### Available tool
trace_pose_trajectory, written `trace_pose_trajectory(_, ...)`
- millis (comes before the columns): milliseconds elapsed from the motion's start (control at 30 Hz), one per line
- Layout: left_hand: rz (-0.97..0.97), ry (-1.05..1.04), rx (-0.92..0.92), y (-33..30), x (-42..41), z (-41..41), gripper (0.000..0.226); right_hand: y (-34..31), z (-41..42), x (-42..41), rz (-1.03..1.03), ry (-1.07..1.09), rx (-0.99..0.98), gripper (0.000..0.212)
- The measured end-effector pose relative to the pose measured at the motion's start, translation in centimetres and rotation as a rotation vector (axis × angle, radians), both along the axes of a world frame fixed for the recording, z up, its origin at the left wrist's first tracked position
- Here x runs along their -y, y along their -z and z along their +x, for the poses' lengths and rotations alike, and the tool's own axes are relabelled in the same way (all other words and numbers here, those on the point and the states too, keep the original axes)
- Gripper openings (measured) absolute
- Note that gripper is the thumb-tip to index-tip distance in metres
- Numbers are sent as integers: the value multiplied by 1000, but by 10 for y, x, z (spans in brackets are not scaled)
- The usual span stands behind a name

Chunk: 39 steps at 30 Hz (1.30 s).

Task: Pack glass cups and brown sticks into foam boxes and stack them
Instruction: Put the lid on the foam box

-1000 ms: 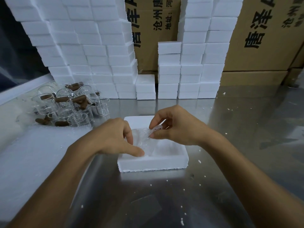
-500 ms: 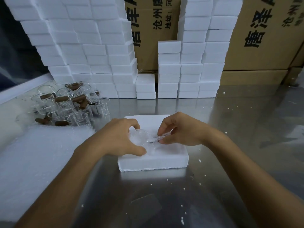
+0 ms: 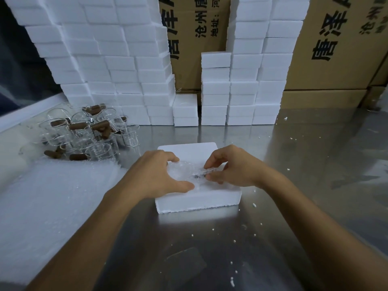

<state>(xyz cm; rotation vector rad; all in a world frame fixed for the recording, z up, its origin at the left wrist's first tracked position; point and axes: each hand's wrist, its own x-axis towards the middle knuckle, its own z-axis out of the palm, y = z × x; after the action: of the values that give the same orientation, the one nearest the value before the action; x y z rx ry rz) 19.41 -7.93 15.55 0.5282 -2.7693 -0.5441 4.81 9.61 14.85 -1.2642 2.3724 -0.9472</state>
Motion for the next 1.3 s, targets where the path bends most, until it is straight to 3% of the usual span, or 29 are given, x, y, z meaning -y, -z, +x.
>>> trace_pose_trajectory(233, 22, 77, 106, -8, 4, 5, 124, -4, -12, -5, -8, 5, 28, 25)
trace_pose_trajectory(400, -11, 56, 102, -8, 4, 4, 106, -2, -11, -6, -11, 0, 8, 16)
trace_pose_trajectory(633, 25, 75, 103, -6, 8, 4, 107, -7, -9, -8, 9, -4, 52, 18)
trace_pose_trajectory(733, 147, 79, 52, -7, 11, 3, 114, -6, -12, -10, -79, 73, 131, 26)
trace_pose_trajectory(867, 237, -105, -106, 2, 19, -3, 110, 1, -19, -4, -290, 272, 151, 30)
trace_pose_trajectory(1033, 583, -217, -56, 21, 23, -6, 87, 15, -16, 1, -187, 276, 418, 51)
trace_pose_trajectory(1133, 686, -228, -202, 19, 17, -7, 70, 17, -15, 0, -291, 271, 452, 45)
trace_pose_trajectory(1300, 703, -263, -602, -8, 13, -7, 43, -12, -18, -4, -601, 353, 336, 44)
